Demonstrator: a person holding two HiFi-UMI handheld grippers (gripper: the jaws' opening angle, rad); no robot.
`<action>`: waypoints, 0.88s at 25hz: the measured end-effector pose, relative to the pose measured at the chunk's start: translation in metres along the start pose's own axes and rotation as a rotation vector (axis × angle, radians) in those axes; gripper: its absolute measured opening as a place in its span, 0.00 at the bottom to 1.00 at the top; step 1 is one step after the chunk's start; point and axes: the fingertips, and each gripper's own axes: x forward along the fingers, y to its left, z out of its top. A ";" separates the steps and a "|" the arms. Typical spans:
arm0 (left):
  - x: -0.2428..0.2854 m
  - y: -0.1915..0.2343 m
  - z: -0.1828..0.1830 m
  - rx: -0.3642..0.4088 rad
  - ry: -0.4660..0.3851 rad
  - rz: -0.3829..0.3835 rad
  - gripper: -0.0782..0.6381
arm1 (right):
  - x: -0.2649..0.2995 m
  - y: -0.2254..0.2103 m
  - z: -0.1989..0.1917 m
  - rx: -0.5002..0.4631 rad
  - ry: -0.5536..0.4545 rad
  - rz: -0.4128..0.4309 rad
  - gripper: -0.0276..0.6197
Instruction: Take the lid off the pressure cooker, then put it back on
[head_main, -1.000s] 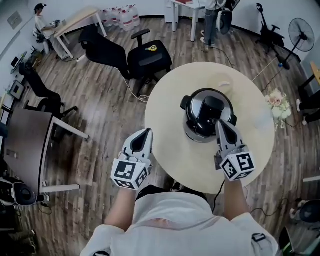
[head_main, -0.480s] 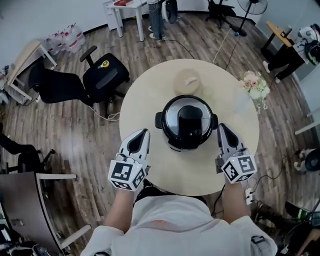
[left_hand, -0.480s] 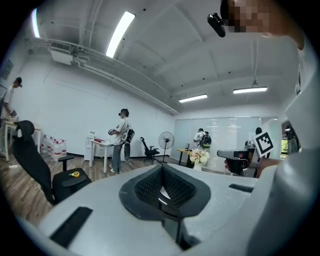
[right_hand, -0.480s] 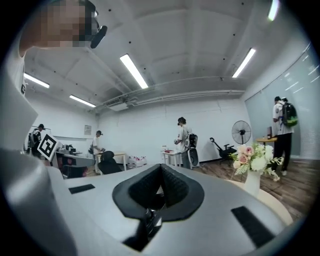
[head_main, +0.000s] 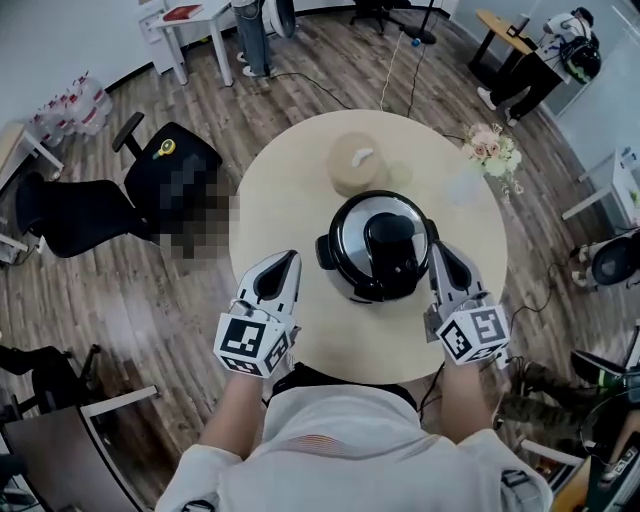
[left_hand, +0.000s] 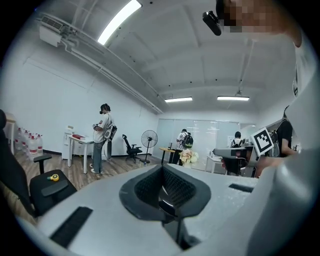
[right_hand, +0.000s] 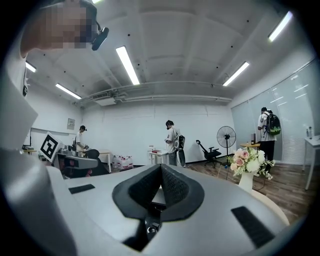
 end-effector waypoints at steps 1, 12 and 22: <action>0.002 -0.002 0.002 0.002 -0.001 -0.005 0.12 | -0.001 -0.001 0.002 0.001 -0.002 -0.002 0.05; 0.013 -0.033 0.012 0.034 0.008 0.026 0.12 | -0.010 -0.028 0.003 0.036 -0.017 0.045 0.05; 0.009 -0.041 0.014 0.046 -0.001 0.059 0.12 | -0.010 -0.027 0.005 0.029 -0.028 0.088 0.05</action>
